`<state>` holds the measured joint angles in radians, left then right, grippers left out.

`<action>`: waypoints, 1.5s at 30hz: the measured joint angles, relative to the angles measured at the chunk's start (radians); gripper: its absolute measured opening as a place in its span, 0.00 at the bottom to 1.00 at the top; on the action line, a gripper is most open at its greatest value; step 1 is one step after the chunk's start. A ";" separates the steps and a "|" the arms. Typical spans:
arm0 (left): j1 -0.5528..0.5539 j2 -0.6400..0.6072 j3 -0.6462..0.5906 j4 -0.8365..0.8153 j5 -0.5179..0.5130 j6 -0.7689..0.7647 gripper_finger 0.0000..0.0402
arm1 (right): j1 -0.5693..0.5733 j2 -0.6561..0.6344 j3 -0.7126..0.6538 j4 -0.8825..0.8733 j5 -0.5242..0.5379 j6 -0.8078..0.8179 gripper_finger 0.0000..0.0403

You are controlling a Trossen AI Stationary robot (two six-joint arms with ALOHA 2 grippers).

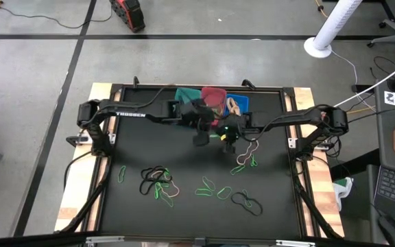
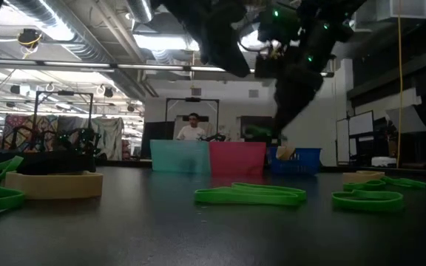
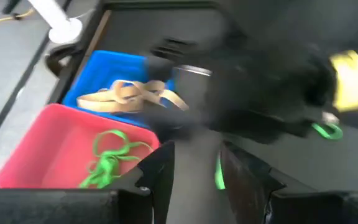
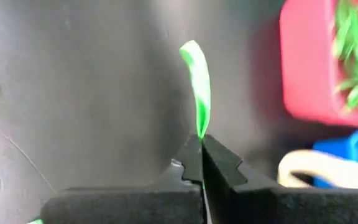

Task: Sort rubber bands into baskets
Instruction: Put the green rubber band into the pink bin

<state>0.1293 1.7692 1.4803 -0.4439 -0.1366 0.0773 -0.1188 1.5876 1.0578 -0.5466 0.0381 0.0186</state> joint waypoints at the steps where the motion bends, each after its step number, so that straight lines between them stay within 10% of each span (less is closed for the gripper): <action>1: -0.013 -0.007 0.000 -0.012 0.000 0.001 0.32 | 0.000 0.000 0.015 0.002 0.000 -0.017 0.00; 27: -0.238 -0.055 0.000 -0.247 -0.001 -0.110 0.32 | -0.258 0.001 0.130 0.141 0.127 -0.341 0.01; 45: -0.440 -0.010 -0.001 -0.168 -0.004 -0.416 0.32 | -0.366 0.001 0.130 0.187 -0.100 -0.339 0.01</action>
<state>-0.3111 1.7597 1.4792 -0.6114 -0.1402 -0.3383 -0.4850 1.5891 1.1881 -0.3599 -0.0619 -0.3203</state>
